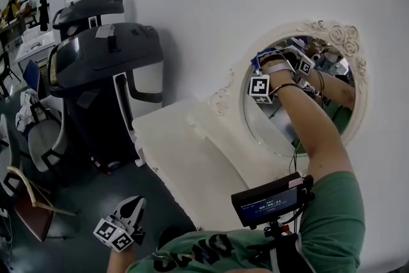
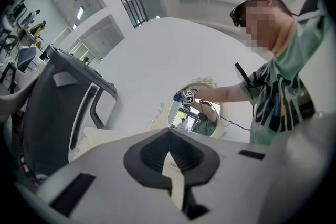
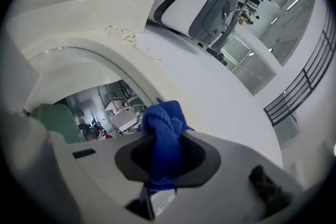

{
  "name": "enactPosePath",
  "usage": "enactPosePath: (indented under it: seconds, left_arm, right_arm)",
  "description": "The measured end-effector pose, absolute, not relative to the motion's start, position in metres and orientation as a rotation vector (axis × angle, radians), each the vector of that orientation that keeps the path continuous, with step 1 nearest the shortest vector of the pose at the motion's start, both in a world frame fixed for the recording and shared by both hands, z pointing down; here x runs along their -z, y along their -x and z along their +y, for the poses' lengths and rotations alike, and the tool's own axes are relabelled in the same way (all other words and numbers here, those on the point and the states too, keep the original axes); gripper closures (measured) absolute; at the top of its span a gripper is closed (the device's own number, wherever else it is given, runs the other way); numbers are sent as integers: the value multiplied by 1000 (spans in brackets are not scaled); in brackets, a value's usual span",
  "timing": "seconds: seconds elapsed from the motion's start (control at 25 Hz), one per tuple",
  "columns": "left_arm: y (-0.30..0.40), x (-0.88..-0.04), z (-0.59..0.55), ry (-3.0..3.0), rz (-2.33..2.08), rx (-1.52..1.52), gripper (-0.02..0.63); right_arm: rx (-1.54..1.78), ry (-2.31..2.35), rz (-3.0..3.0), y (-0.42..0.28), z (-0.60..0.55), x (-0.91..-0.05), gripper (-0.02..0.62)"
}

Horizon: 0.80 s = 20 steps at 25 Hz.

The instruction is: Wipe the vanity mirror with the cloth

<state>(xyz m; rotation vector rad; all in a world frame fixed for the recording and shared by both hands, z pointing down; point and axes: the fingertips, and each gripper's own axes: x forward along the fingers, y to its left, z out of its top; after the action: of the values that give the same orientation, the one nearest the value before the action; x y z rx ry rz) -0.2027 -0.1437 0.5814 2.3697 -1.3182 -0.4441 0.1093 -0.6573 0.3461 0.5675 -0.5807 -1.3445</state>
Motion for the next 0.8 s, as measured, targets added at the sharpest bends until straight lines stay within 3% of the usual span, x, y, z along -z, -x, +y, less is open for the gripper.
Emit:
enactPosePath:
  seconds: [0.32, 0.8]
  left_arm:
    - [174, -563, -164, -2466, -1211, 448, 600]
    - [57, -517, -140, -2644, -922, 464, 600]
  right_arm:
    - [1218, -494, -573, -154, -617, -372, 525]
    - [937, -368, -606, -353, -408, -436, 525]
